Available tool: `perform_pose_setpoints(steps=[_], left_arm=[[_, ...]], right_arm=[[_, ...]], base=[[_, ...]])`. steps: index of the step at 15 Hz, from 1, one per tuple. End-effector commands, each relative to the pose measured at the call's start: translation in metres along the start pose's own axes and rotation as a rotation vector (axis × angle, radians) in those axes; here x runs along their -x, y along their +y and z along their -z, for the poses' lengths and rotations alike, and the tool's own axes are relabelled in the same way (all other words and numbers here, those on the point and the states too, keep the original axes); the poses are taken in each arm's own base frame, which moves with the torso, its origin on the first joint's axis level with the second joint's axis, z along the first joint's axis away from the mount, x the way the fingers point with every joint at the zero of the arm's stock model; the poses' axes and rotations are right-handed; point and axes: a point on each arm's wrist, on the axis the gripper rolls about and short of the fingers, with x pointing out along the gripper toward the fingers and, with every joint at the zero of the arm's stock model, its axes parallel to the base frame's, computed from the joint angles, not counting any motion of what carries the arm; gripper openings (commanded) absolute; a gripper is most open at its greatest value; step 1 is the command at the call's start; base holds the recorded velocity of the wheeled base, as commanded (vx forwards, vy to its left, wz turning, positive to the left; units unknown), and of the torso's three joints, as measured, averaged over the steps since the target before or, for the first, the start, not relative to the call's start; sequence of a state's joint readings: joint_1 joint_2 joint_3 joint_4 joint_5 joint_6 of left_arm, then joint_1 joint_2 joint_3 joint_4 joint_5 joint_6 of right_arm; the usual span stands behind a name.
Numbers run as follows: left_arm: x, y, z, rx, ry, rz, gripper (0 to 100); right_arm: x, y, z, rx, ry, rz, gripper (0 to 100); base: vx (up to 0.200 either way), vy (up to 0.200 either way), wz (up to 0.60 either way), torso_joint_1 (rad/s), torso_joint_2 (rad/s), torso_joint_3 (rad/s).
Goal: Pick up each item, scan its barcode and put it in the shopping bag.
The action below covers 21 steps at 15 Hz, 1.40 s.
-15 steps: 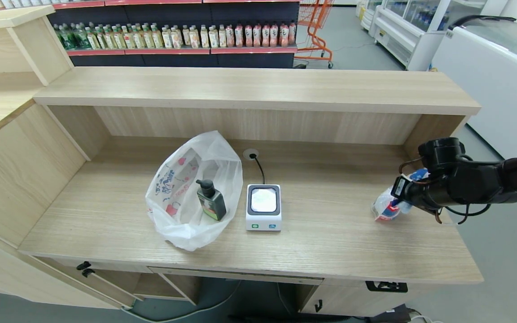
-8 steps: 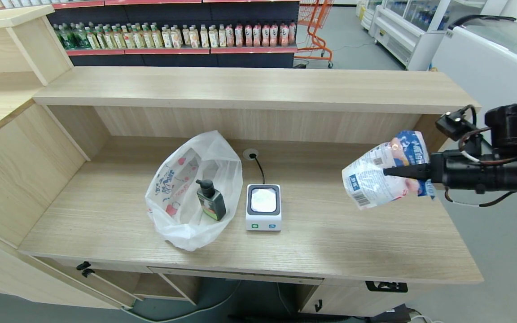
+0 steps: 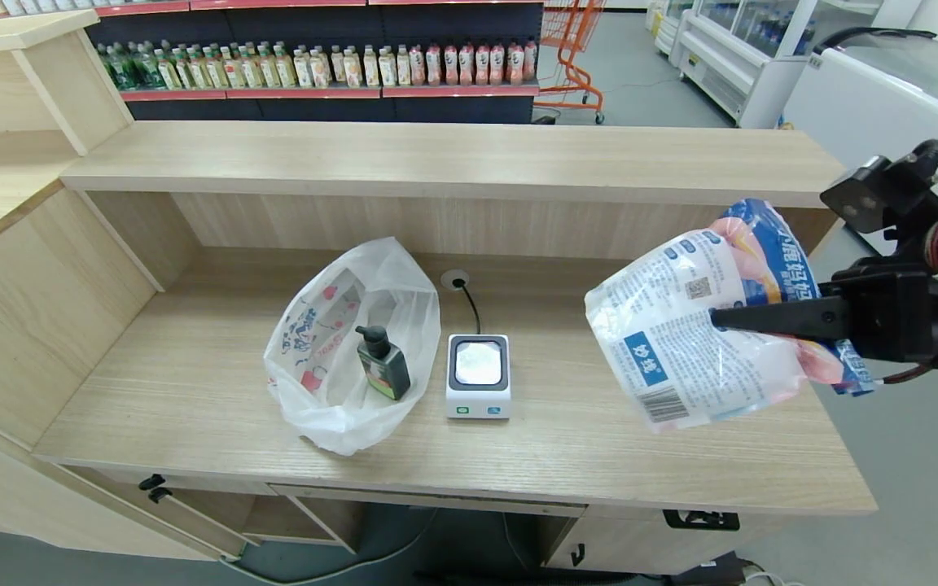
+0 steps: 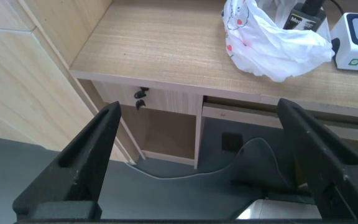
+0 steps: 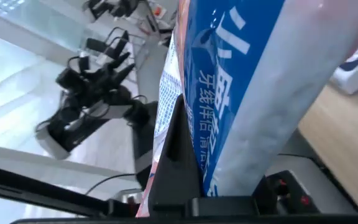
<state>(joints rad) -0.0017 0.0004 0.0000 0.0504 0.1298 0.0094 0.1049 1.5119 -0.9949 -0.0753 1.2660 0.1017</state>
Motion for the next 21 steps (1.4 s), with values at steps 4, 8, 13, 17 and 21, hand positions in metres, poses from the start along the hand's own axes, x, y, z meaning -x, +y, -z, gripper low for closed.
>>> perform_pose_setpoints(steps=[4,8,13,17,21], left_arm=[[0.000,0.000,0.000,0.000,0.000,-0.001,100],[0.000,0.000,0.000,0.000,0.000,-0.001,100],[0.000,0.000,0.000,0.000,0.000,-0.002,100],[0.000,0.000,0.000,0.000,0.000,-0.001,100],[0.000,0.000,0.000,0.000,0.000,-0.001,100]], right_arm=[[-0.012,0.029,-0.003,-0.031,0.025,-0.076,0],[-0.014,0.038,-0.003,-0.068,0.031,-0.094,0],[-0.014,0.052,-0.005,-0.141,0.038,-0.119,0],[-0.018,0.054,-0.003,-0.140,0.051,-0.135,0],[-0.021,0.051,0.002,-0.134,0.057,-0.141,0]], base=[[0.000,0.000,0.00,0.000,0.00,0.000],[0.000,0.000,0.00,0.000,0.00,0.000],[0.000,0.000,0.00,0.000,0.00,0.000],[0.000,0.000,0.00,0.000,0.00,0.000],[0.000,0.000,0.00,0.000,0.00,0.000]])
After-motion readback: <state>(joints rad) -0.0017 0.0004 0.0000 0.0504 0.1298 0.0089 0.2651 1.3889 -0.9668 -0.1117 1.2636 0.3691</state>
